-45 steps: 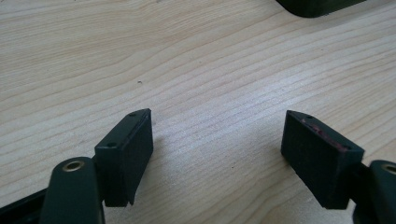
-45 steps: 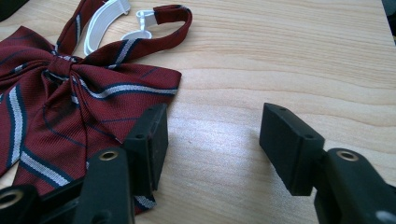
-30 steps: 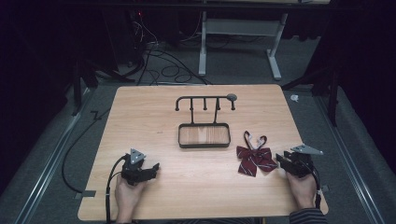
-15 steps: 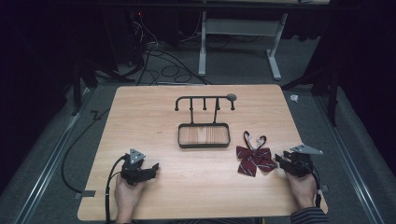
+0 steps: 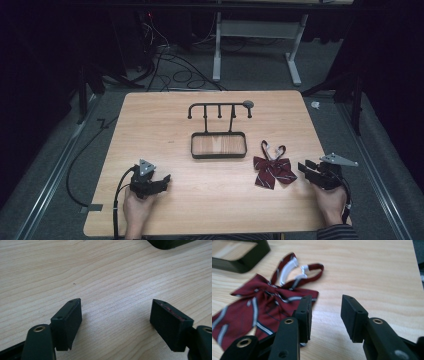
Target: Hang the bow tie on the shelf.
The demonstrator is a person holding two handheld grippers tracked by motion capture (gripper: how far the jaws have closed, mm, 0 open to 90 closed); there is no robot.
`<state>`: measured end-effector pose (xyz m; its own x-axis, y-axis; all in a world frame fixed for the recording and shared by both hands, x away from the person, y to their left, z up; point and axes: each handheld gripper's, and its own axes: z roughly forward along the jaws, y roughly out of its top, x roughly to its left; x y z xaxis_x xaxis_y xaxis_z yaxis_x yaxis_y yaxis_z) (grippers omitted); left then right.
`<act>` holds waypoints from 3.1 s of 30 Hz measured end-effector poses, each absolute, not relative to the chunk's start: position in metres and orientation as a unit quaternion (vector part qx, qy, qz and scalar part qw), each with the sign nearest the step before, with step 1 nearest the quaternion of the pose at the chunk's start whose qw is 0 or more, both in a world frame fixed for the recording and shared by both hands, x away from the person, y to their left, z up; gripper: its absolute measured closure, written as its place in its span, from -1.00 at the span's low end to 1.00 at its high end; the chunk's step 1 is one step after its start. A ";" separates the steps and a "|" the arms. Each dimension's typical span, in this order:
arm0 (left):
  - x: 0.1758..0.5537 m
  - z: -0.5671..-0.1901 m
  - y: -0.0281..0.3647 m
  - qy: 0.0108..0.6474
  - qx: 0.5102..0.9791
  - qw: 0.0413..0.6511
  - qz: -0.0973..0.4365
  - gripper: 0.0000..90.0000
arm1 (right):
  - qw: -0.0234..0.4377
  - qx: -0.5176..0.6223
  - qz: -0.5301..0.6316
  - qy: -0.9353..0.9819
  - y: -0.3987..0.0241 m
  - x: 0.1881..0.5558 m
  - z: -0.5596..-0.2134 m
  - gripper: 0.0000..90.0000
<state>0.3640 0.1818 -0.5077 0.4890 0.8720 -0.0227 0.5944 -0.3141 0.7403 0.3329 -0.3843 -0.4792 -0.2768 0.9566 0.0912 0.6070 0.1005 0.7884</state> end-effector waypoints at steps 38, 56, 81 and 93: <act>0.364 -0.508 0.182 0.466 0.786 0.354 0.196 -0.42 | 0.175 0.476 0.318 0.801 -0.311 0.402 -0.465 0.61; 0.364 -0.508 0.182 0.467 0.786 0.355 0.196 -0.41 | 0.162 0.478 0.277 0.818 -0.302 0.417 -0.481 0.73; 0.364 -0.508 0.182 0.467 0.785 0.355 0.197 -0.41 | 0.182 0.452 0.311 0.816 -0.313 0.405 -0.444 1.00; 0.364 -0.508 0.182 0.467 0.785 0.355 0.197 -0.41 | 0.187 0.428 0.355 0.810 -0.318 0.392 -0.398 1.00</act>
<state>0.3637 0.1818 -0.5078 0.4863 0.8735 -0.0218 0.5931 -0.3116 0.7424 0.3916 -0.3177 -0.3984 -0.5631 0.8264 0.0005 0.5607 0.3816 0.7348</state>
